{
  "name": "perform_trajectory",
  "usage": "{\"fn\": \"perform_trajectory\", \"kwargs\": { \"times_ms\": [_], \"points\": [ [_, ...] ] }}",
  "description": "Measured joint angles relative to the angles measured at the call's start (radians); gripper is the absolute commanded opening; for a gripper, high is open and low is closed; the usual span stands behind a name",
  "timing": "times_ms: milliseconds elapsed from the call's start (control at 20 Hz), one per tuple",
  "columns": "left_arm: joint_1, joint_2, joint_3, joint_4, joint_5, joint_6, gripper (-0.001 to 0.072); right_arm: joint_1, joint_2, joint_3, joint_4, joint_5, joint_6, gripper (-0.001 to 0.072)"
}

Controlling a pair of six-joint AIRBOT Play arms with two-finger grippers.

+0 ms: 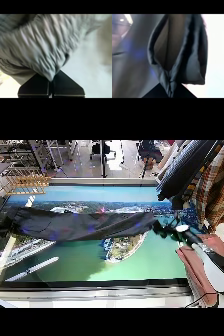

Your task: Fold the clothes and pants, and hang the long-sleeved shirts on hangers.

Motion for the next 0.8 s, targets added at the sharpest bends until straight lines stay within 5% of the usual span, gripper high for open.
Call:
{"fn": "perform_trajectory", "kwargs": {
  "times_ms": [300, 500, 550, 600, 650, 700, 800],
  "points": [
    [0.087, 0.097, 0.101, 0.076, 0.142, 0.074, 0.0012, -0.011, 0.033, 0.271, -0.216, 0.389, -0.072, 0.0033],
    [0.133, 0.141, -0.012, 0.316, 0.213, 0.092, 0.0013, 0.035, 0.066, 0.127, -0.380, 0.697, -0.061, 0.0036],
    [0.146, 0.145, -0.036, 0.355, 0.225, 0.097, 0.0015, 0.041, 0.087, 0.070, -0.404, 0.732, -0.060, 0.0107],
    [0.159, 0.150, -0.056, 0.388, 0.236, 0.104, 0.0116, 0.045, 0.113, 0.010, -0.423, 0.764, -0.054, 0.0381],
    [0.172, 0.152, -0.071, 0.413, 0.238, 0.110, 0.0391, 0.044, 0.138, -0.039, -0.443, 0.790, -0.054, 0.0622],
    [0.185, 0.154, -0.081, 0.434, 0.243, 0.111, 0.0686, 0.039, 0.164, -0.079, -0.455, 0.807, -0.054, 0.0641],
    [0.204, 0.161, -0.094, 0.445, 0.251, 0.115, 0.0695, 0.015, 0.206, -0.123, -0.473, 0.824, -0.045, 0.0646]
  ]
}}
